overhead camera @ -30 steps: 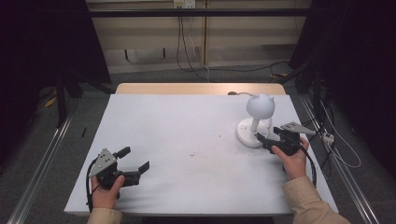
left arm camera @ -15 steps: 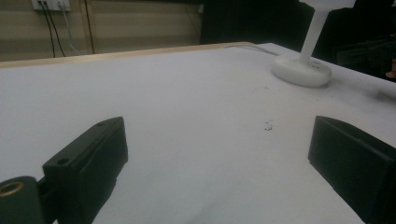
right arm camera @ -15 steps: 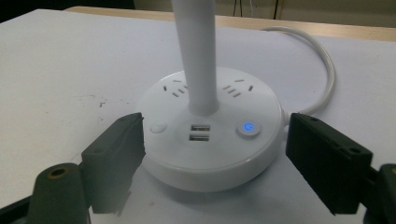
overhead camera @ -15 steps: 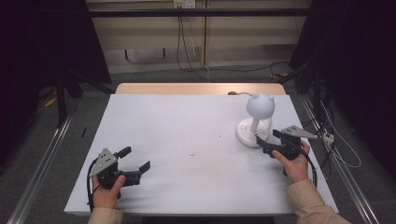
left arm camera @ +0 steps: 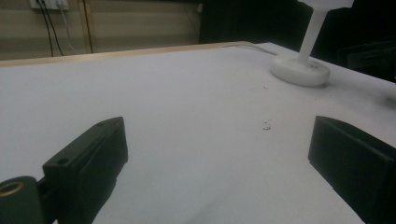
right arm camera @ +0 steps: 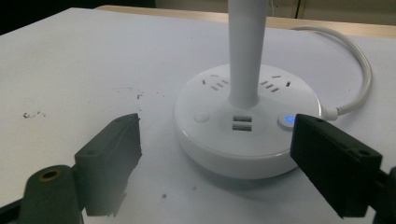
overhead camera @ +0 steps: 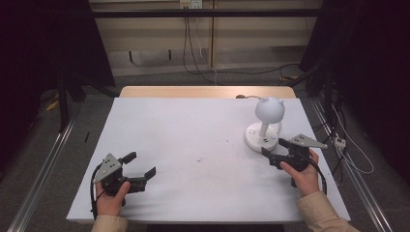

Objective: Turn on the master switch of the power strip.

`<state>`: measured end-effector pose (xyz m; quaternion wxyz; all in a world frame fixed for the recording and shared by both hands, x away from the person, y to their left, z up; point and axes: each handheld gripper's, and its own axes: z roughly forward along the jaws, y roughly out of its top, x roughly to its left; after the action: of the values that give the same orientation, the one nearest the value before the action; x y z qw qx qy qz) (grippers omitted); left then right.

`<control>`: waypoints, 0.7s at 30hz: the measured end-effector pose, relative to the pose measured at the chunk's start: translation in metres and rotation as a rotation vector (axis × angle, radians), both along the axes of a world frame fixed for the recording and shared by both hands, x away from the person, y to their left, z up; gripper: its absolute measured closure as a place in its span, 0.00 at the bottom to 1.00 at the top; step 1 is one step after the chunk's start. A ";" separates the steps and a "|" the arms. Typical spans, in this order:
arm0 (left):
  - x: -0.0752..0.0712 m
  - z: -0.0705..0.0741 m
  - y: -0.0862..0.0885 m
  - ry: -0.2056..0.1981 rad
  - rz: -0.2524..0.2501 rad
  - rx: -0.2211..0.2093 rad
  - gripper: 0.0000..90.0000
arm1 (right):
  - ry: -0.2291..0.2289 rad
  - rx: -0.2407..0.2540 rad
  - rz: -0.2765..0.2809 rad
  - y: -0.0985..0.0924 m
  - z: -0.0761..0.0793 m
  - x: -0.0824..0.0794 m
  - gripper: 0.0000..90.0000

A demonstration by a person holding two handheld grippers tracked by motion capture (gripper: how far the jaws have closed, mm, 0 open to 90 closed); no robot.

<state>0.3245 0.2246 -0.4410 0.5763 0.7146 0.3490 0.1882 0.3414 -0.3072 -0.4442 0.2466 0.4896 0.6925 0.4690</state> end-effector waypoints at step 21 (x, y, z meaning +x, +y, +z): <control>0.000 0.001 0.000 -0.003 0.002 -0.002 0.05 | 0.002 0.002 0.041 0.006 -0.001 -0.017 0.17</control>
<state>0.3248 0.2247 -0.4404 0.5773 0.7136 0.3488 0.1894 0.3242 -0.3014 -0.4455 0.2356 0.4759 0.7024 0.4740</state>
